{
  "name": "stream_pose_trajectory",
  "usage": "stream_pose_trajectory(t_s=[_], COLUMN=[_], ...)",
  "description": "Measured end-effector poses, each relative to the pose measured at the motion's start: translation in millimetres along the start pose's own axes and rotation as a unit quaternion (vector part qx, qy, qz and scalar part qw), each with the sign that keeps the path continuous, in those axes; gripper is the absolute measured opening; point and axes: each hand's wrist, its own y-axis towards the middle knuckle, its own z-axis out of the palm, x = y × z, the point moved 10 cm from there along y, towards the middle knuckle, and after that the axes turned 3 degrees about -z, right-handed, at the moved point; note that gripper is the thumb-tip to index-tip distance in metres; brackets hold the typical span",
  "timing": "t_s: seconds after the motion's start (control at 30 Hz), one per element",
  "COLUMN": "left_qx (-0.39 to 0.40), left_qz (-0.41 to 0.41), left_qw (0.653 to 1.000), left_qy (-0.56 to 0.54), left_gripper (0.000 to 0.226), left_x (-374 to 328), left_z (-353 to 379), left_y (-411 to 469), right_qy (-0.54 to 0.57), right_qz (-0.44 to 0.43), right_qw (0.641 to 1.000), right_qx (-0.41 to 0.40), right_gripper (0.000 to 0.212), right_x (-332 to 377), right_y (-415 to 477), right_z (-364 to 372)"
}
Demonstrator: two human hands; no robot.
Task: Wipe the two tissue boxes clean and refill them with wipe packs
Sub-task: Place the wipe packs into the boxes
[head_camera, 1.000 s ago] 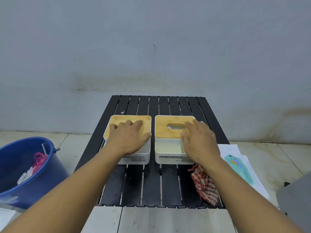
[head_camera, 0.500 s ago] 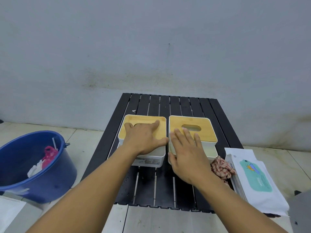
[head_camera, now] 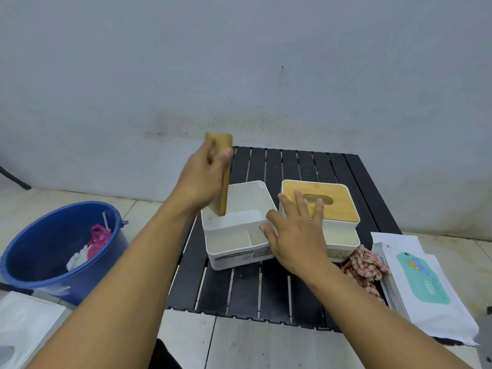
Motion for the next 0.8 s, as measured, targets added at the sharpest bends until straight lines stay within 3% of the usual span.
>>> stream_pose_trajectory(t_s=[0.1,0.23,0.37,0.5,0.8], left_qx=[-0.066,-0.128,-0.12,-0.05,0.027], left_qz=[-0.047,-0.092,-0.132,-0.167,-0.227], left_qw=[0.985,0.96,0.973,0.985,0.958], left_qy=[-0.154,-0.231,-0.144,-0.007,0.172], left_gripper=[0.05,0.062,0.089,0.074,0.062], left_x=[10.6,36.7,65.0,91.2,133.6], left_z=[-38.0,-67.5,-59.0,-27.4,-0.3], left_y=[0.5,1.8,5.8,3.5,-3.9], right_qy=[-0.006,0.012,0.036,0.034,0.036], right_qz=[-0.008,-0.003,0.016,0.015,0.016], right_qw=[0.999,0.998,0.998,0.999,0.999], right_qx=[-0.04,-0.054,-0.04,-0.032,-0.025], right_gripper=[0.03,0.029,0.03,0.033,0.032], right_x=[4.3,1.4,-10.0,-12.7,-27.2], right_y=[0.6,0.7,0.8,0.9,-0.5], right_z=[-2.7,-0.9,2.5,3.5,0.2])
